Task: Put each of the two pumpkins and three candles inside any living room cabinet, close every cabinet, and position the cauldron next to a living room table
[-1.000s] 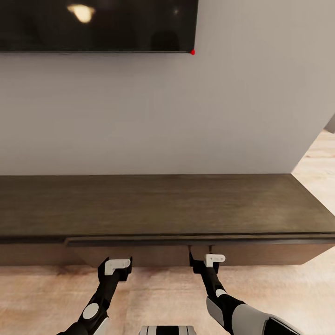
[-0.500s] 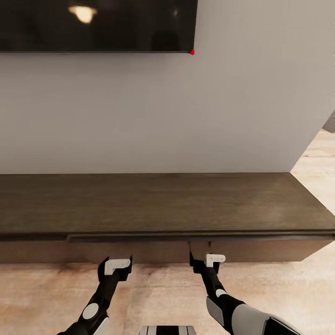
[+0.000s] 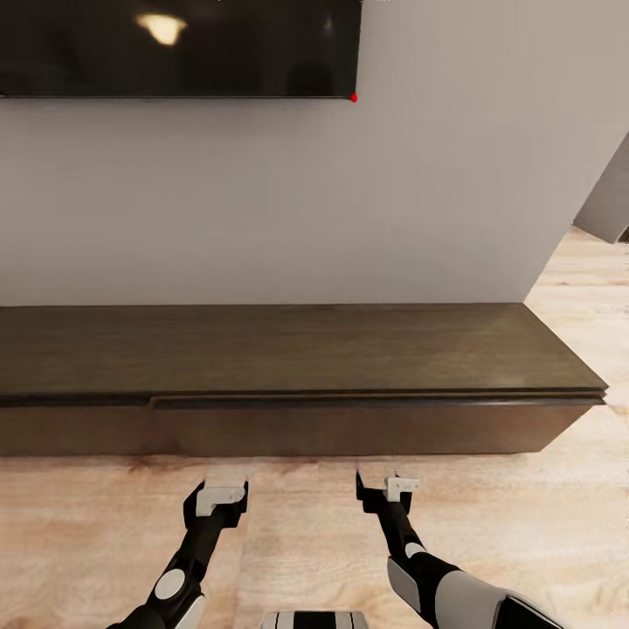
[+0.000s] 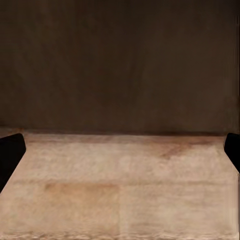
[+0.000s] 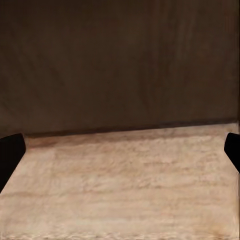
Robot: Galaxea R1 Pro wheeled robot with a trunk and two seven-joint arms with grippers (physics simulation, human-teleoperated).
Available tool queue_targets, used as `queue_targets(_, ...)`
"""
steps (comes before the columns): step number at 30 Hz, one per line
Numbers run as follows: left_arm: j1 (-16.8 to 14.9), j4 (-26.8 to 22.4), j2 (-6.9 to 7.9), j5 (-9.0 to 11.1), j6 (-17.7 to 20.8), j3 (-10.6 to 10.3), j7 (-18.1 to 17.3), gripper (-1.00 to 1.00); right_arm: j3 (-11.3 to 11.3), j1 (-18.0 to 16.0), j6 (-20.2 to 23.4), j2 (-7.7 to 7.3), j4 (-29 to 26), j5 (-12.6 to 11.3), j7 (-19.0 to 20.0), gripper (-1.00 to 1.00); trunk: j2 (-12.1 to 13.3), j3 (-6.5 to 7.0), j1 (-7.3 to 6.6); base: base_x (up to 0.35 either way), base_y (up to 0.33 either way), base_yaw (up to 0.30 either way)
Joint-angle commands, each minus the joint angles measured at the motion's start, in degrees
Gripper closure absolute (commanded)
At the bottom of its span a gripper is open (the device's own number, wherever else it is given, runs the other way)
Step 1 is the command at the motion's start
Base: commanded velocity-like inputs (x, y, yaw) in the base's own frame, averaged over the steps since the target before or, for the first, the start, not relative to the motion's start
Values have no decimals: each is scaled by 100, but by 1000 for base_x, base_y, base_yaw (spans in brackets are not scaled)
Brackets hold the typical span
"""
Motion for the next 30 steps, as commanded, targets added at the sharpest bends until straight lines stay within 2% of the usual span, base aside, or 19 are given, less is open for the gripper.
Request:
queue_targets(1,-7,-1,9,60,-35,-33,39,-100,51,-2,-14,1,-2,0,-34,-100,-2,-4,-5,-345,0,0)
queue_targets(9,-7,-1,9,60,-31,-34,37,-100,50,-2,32,7,-6,85,-17,-100,-2,-4,-5,-345,0,0)
queue_targets(11,-7,-1,9,60,-28,-33,37,-100,49,-2,309,9,-14,97,-18,-100,-2,-4,-5,-345,0,0)
queue_targets(15,-7,-1,9,60,-21,-33,37,-100,48,-2,528,3,-54,107,-21,-100,-2,-4,-5,-345,0,0)
queue_targets(26,-7,-1,9,60,-9,-33,28,-100,47,-2,580,3,-76,102,-21,-100,-2,-4,-5,-338,0,0)
queue_targets(30,-7,-1,9,59,-9,-33,28,-100,48,-2,619,7,-76,103,-21,-100,-2,-4,-5,-115,0,0)
